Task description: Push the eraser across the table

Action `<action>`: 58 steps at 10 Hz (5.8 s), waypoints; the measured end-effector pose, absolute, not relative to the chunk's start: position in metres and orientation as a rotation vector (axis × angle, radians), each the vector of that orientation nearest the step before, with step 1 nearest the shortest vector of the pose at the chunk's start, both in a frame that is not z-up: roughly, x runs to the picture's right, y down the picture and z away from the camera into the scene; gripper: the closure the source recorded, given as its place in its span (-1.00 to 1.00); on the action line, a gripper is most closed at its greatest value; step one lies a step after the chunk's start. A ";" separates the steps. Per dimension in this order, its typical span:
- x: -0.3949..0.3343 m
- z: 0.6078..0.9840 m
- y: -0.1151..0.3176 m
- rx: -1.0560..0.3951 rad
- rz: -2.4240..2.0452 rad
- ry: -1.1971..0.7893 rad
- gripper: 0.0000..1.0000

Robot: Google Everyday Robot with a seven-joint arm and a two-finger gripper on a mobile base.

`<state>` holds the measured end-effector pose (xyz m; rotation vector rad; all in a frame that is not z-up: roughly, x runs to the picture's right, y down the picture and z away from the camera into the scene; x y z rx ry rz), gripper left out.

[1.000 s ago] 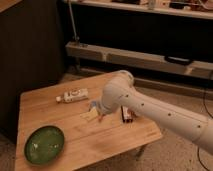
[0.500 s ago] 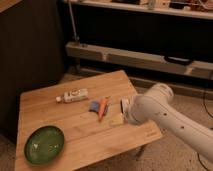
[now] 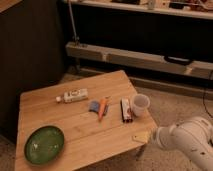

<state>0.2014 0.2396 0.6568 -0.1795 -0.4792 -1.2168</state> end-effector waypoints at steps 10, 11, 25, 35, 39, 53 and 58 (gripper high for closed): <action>0.187 0.672 0.209 0.184 -1.120 -0.536 0.61; 0.182 0.672 0.211 0.242 -1.139 -0.516 0.85; 0.121 0.731 0.180 0.033 -1.328 -0.082 1.00; 0.215 0.802 0.164 -0.118 -0.998 -0.235 1.00; 0.224 0.820 0.189 -0.106 -0.898 -0.334 1.00; 0.195 0.815 0.173 0.078 -0.910 -0.399 1.00; 0.183 0.838 0.169 0.074 -0.945 -0.385 1.00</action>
